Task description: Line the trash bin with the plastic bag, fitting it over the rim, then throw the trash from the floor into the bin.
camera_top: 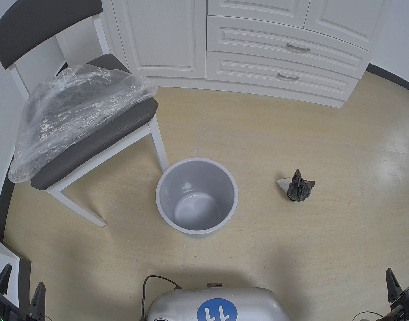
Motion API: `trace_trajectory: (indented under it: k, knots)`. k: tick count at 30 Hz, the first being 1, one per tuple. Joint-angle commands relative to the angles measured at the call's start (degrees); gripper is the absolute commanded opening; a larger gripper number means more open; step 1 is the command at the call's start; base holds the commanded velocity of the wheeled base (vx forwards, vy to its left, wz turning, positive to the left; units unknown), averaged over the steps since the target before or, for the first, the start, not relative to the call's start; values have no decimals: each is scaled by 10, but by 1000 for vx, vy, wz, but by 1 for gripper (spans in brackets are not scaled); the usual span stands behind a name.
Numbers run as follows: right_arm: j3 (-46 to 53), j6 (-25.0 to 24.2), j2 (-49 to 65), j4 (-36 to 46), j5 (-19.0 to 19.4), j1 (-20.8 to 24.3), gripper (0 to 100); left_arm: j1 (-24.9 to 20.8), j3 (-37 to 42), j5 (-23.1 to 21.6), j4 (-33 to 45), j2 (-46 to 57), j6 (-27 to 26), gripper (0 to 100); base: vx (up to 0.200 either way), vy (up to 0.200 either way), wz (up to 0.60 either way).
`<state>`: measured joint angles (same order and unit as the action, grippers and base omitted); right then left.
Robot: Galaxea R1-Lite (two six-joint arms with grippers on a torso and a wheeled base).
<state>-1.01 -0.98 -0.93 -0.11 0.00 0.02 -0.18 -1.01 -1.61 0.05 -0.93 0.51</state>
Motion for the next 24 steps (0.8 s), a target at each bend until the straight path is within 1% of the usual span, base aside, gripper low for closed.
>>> trace_trajectory:
  k: [1,3,9,11,13,15,17,19,21,22,24]
  knots:
    - [10,-4,9,-2,-3,1,100,0,9,13,0,9,9,100,0,0,0]
    - [10,-4,9,-2,-4,1,100,0,9,17,-1,9,17,100,0,0,0]
    - [10,4,9,-2,-6,0,100,0,9,20,-1,9,17,100,0,0,0]
    - [10,18,9,-2,-3,0,100,0,9,20,-1,9,18,100,0,0,0]
    - [10,31,9,-1,3,0,100,0,10,15,0,9,5,100,0,0,0]
    - [10,34,9,-1,5,0,100,1,10,2,-1,9,-38,100,0,0,0]
    - [10,33,9,-1,5,-1,100,1,10,-7,-2,9,-39,100,0,0,0]
    - [10,26,9,-2,4,0,100,1,10,-6,-3,9,-35,100,0,0,0]
    - [10,-3,9,-2,-1,0,100,0,9,4,-2,9,1,100,0,0,0]
    - [10,-8,9,-2,-2,1,100,0,9,16,-2,9,18,100,0,0,0]
    - [10,-8,9,-2,-2,1,100,0,9,19,-2,9,21,100,0,0,0]
